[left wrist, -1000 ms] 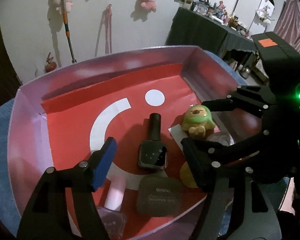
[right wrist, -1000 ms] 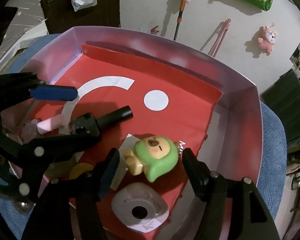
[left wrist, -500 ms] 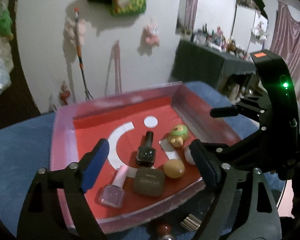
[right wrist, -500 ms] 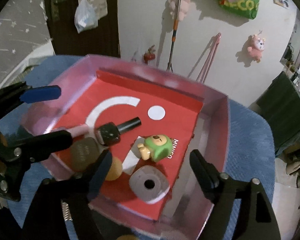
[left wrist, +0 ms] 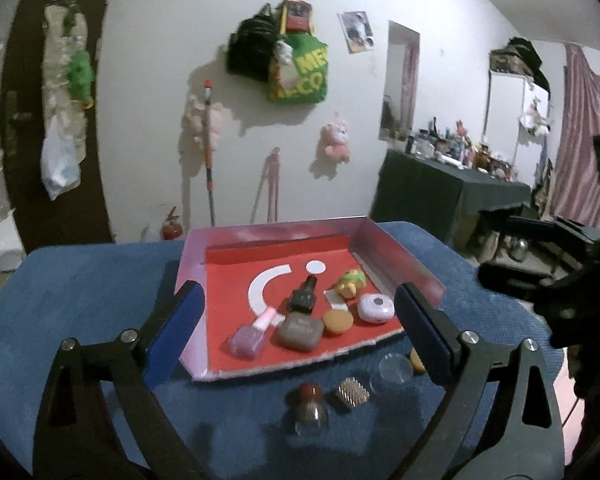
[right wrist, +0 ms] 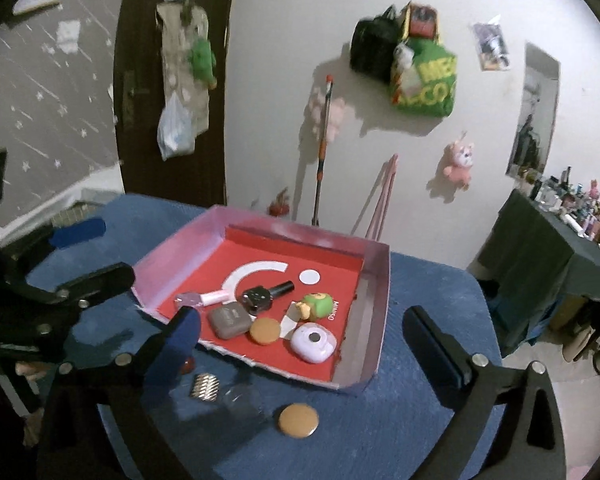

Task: Organize rigid objects
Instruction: 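Lift both tools out of the tray toward the remaining objects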

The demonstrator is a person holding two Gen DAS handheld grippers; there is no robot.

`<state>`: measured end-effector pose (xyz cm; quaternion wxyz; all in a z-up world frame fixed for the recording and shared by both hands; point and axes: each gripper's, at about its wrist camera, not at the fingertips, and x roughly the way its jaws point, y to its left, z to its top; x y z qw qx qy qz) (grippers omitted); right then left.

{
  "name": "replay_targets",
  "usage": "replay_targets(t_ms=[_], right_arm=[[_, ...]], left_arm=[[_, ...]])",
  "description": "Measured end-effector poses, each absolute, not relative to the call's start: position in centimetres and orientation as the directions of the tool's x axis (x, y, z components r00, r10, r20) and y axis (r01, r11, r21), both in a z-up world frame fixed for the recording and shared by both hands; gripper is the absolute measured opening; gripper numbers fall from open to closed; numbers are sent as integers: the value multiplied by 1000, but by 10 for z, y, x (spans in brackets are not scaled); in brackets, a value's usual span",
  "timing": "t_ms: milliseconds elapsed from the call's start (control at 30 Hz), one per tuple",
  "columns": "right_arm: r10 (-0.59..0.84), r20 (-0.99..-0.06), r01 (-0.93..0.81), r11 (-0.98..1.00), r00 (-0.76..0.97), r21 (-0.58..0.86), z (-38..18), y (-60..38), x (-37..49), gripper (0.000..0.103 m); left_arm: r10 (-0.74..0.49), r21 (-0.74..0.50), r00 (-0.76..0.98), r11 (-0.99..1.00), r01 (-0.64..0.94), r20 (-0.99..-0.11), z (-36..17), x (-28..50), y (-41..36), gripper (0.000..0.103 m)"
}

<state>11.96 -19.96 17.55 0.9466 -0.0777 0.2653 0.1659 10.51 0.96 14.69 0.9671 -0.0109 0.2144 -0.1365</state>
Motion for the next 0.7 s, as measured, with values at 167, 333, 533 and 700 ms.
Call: replay_targets(t_ms=[167, 333, 533, 700], right_arm=[[259, -455, -318, 946, 852, -57, 170, -202, 70, 103], [261, -439, -310, 950, 860, -42, 152, -202, 44, 103], [273, -453, -302, 953, 849, 9, 125, -205, 31, 103], [241, -469, -268, 963, 849, 11, 102, -209, 30, 103]], left_arm=[[-239, -90, 886, 971, 221, -396, 131, 76, 15, 97], [-225, -94, 884, 974, 205, -410, 114, 56, 14, 98], [-228, -115, 863, 974, 198, -450, 92, 47, 10, 98], [-228, -117, 842, 974, 195, -489, 76, 50, 7, 98]])
